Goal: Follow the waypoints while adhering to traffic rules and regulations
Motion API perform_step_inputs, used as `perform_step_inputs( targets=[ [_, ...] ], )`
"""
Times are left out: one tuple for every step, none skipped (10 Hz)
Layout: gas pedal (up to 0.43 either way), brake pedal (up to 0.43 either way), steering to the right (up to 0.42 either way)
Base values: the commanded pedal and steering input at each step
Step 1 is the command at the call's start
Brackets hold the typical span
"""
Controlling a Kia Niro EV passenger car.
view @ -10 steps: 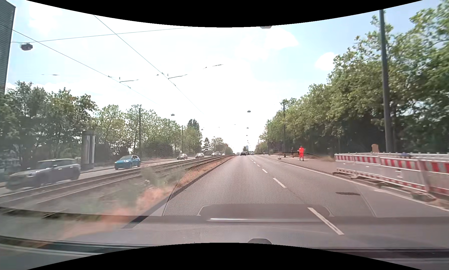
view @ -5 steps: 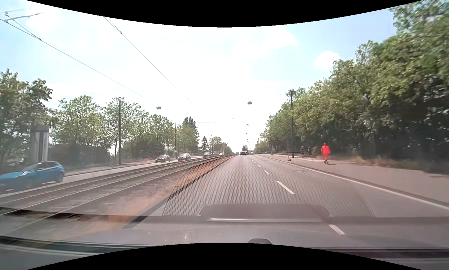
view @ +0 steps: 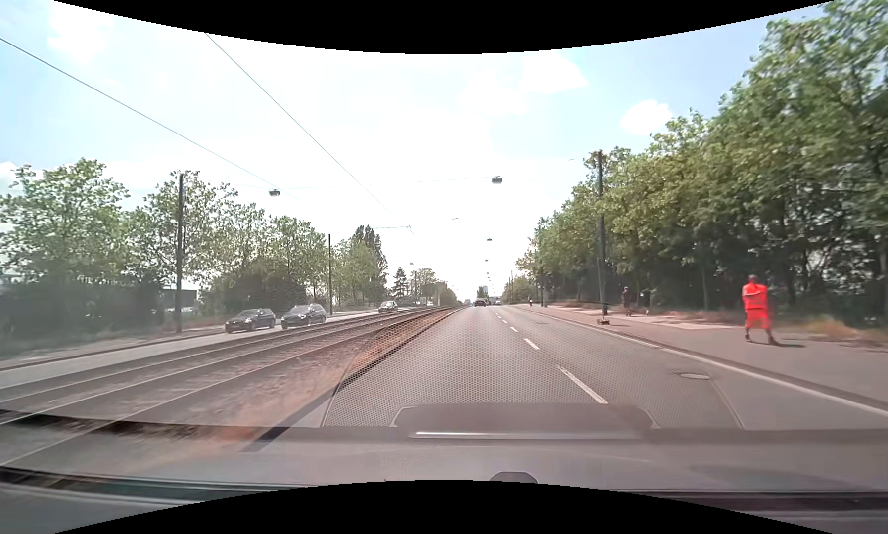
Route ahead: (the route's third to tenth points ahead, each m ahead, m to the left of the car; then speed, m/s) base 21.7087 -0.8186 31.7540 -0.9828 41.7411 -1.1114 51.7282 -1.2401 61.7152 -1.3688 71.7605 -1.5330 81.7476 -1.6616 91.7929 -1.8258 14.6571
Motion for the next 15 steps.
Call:
perform_step_inputs(
  targets=[
    [0.047, 0.000, -0.001],
    [0.047, 0.000, -0.001],
    [0.039, 0.000, -0.001],
    [0.039, 0.000, -0.001],
    [0.039, 0.000, -0.001],
    [0.020, 0.000, -0.001],
    [0.008, 0.000, -0.002],
    [0.008, 0.000, -0.003],
    [0.000, 0.000, -0.004],
    [0.000, 0.000, -0.004],
    [0.000, 0.000, -0.004],
    [0.000, 0.000, -0.004],
    [0.000, 0.000, -0.004],
    [0.000, 0.000, -0.004],
    [0.000, 0.000, -0.004]
  ],
)
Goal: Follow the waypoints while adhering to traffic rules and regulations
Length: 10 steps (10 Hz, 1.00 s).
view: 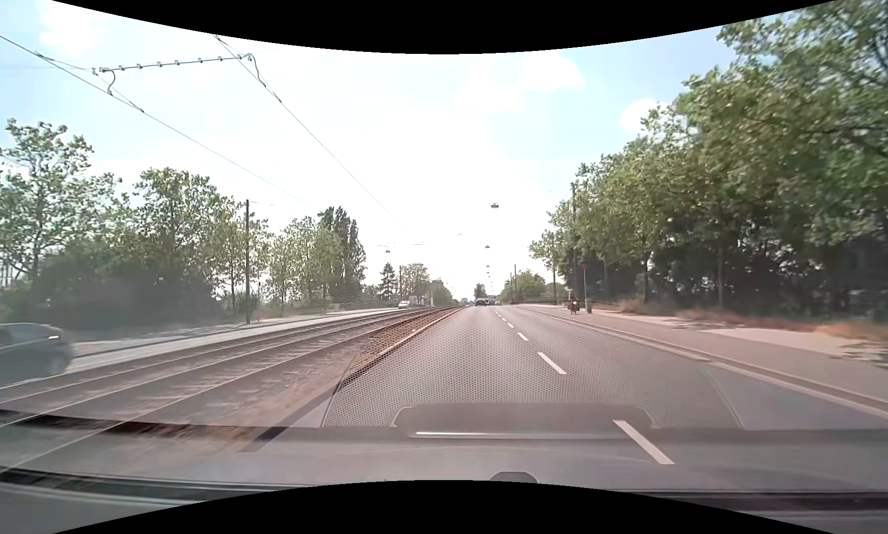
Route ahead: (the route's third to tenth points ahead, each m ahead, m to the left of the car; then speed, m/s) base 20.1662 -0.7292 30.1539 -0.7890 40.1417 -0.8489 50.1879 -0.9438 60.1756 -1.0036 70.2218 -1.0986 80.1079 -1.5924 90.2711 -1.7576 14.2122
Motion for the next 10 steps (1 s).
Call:
perform_step_inputs(
  targets=[
    [0.000, 0.000, -0.005],
    [0.000, 0.000, -0.004],
    [0.000, 0.000, -0.004],
    [0.000, 0.000, -0.005],
    [0.000, 0.000, -0.004],
    [0.000, 0.000, -0.002],
    [0.000, 0.000, 0.000],
    [0.000, 0.000, 0.000],
    [0.000, 0.000, 0.000],
    [0.000, 0.000, 0.000]
  ],
)
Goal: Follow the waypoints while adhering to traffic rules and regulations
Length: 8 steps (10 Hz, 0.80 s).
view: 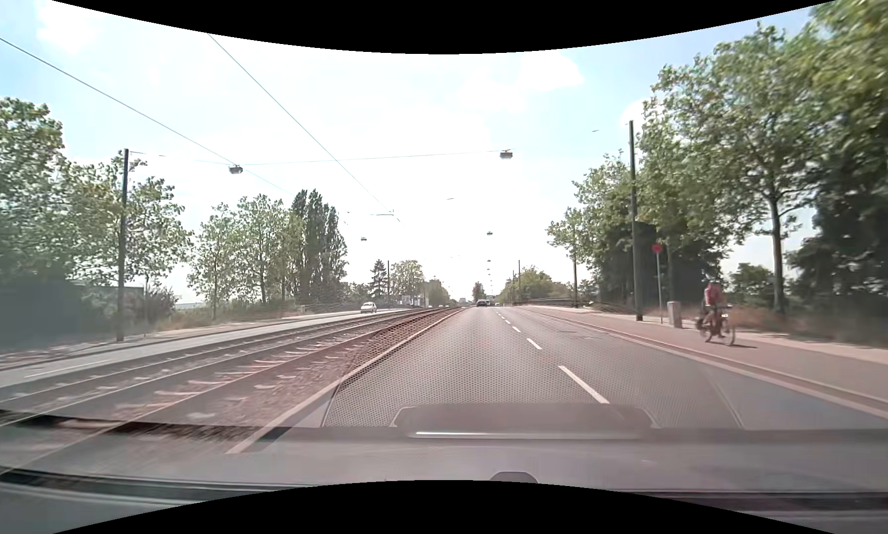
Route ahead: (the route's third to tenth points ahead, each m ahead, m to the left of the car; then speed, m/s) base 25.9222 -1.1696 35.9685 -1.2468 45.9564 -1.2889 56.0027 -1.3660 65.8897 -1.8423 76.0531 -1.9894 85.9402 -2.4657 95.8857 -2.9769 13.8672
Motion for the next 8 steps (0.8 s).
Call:
perform_step_inputs(
  targets=[
    [0.000, 0.000, 0.000],
    [0.000, 0.000, 0.000],
    [0.000, 0.000, 0.000],
    [0.000, 0.000, 0.000],
    [0.000, 0.000, 0.000],
    [0.000, 0.000, 0.000],
    [0.008, 0.000, 0.000],
    [0.008, 0.000, 0.000]
  ],
)
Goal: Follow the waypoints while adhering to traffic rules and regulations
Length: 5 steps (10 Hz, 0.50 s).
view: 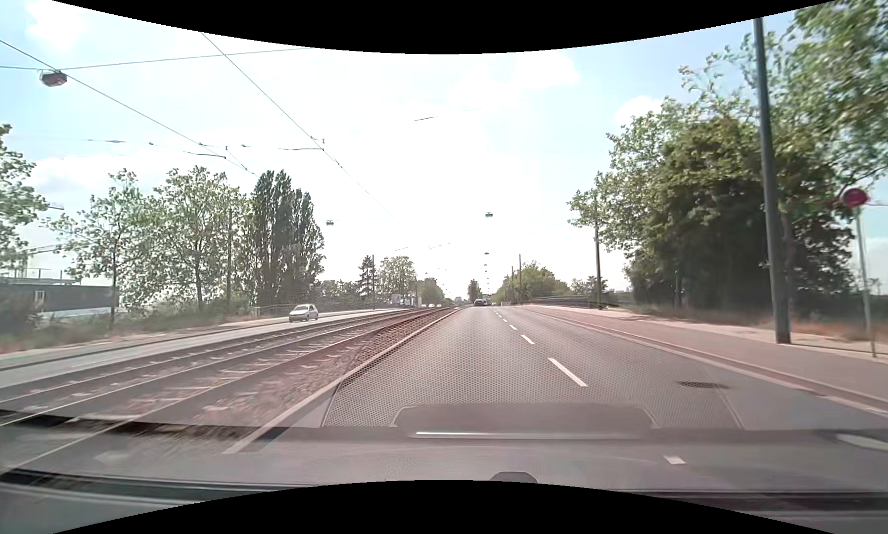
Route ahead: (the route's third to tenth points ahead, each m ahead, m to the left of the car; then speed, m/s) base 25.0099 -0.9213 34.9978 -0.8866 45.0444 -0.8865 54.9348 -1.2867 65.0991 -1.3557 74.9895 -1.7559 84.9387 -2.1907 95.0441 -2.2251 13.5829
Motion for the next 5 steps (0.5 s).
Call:
perform_step_inputs(
  targets=[
    [0.008, 0.000, -0.001],
    [0.020, 0.000, -0.001],
    [0.039, 0.000, 0.000],
    [0.047, 0.000, -0.001],
    [0.059, 0.000, -0.001]
  ],
)
